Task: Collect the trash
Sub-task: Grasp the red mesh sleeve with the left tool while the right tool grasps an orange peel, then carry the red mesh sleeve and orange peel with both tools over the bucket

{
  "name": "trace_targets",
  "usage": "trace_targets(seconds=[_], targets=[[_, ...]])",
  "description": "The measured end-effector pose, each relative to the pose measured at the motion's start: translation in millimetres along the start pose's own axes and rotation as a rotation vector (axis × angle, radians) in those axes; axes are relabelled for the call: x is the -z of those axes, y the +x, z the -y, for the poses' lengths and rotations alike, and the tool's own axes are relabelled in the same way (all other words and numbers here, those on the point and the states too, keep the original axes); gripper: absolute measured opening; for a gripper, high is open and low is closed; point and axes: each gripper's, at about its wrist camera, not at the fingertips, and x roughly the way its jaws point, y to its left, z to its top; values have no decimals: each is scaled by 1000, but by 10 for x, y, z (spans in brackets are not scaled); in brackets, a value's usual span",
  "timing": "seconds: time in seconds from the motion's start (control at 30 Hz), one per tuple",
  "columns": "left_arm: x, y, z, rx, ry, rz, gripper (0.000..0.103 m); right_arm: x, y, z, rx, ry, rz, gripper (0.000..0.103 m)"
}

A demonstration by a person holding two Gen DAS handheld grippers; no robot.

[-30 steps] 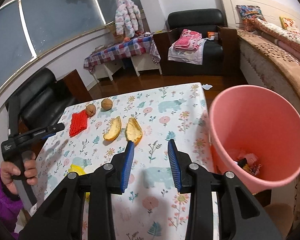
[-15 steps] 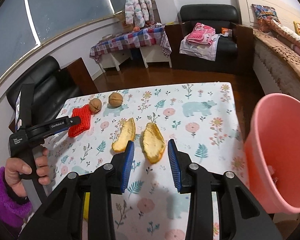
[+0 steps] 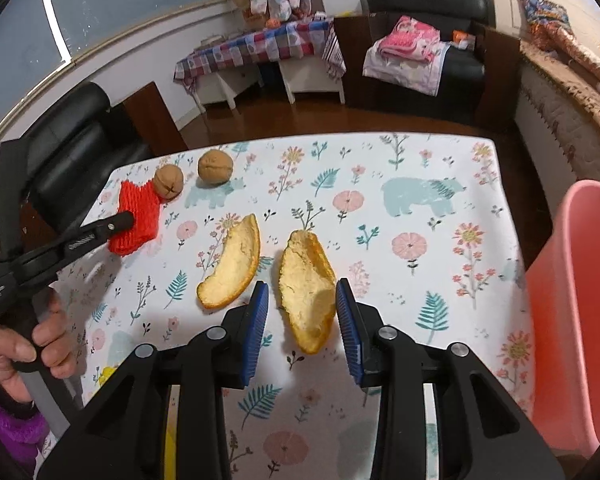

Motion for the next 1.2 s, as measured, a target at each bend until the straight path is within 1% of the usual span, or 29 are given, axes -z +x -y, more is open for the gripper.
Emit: trace_targets(seconds=[0.17,0.27,0.33,0.53,0.67,0.73,0.8,0.87,0.97,1.07,1.2], targets=[[18,-76,32,26,3,4,9,-14,87,-43,2,-27,-10,36],[34,-171,46,57,4,15,9,-13,139,-55,1,-42,-21,38],[66,-251,41,68,2,22,9,-8,143,-79,7,-56,-11,38],[161,-431,9,104,-7,19,9,-4,143,-50,-13,-45,-8,39],[225,-543,-15,111,-8,16,9,1,123,-5,-31,-24,-6,38],[260,-601,-8,111,-6,16,9,20,104,11,-12,-18,-5,31],[294,-656,13,111,-3,12,9,47,79,24,22,-31,-9,18],[323,-692,40,114,2,10,9,88,36,63,18,-19,-12,12],[358,-760,86,119,13,13,9,140,-44,120,10,-7,-4,7],[383,-839,149,128,23,16,9,190,-185,174,1,12,14,7],[400,-951,258,143,47,26,9,240,-466,267,-5,47,58,7]])
